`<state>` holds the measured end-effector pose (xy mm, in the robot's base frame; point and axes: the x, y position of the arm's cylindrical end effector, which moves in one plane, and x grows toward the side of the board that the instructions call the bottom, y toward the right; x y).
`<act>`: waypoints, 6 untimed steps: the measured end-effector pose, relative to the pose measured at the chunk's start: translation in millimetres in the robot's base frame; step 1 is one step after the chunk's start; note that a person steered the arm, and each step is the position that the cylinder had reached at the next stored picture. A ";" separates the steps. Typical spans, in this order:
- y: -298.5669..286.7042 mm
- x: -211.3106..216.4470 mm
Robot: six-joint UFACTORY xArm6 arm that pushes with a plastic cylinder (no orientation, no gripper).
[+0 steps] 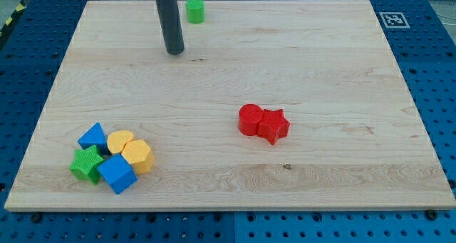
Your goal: Move green circle on to the top of the red star
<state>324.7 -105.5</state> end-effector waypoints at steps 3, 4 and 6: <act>-12.8 -87.9; -12.8 -107.1; -12.9 -121.3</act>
<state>203.3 -118.3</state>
